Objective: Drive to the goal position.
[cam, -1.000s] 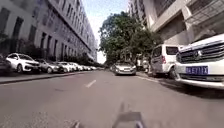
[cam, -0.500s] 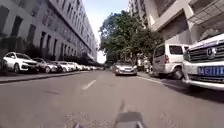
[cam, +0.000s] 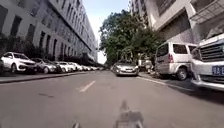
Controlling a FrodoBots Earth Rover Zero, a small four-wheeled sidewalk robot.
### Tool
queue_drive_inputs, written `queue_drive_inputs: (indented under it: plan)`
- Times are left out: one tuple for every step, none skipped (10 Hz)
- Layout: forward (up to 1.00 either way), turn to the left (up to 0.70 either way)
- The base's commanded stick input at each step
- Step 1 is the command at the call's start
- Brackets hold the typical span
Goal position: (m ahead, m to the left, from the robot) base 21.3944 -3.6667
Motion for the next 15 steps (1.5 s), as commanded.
queue_drive_inputs:
  plan:
    - [0.70,0.00]
    - [0.70,0.00]
    - [0.70,0.00]
    - [0.70,0.00]
    - [0.70,0.00]
    - [0.70,0.00]
    - [0.70,0.00]
    - [0.70,0.00]
    - [0.70,0.00]
    - [0.70,0.00]
    - [0.70,0.00]
    - [0.70,0.00]
    - [0.70,0.00]
    - [0.70,0.00]
    - [0.70,0.00]
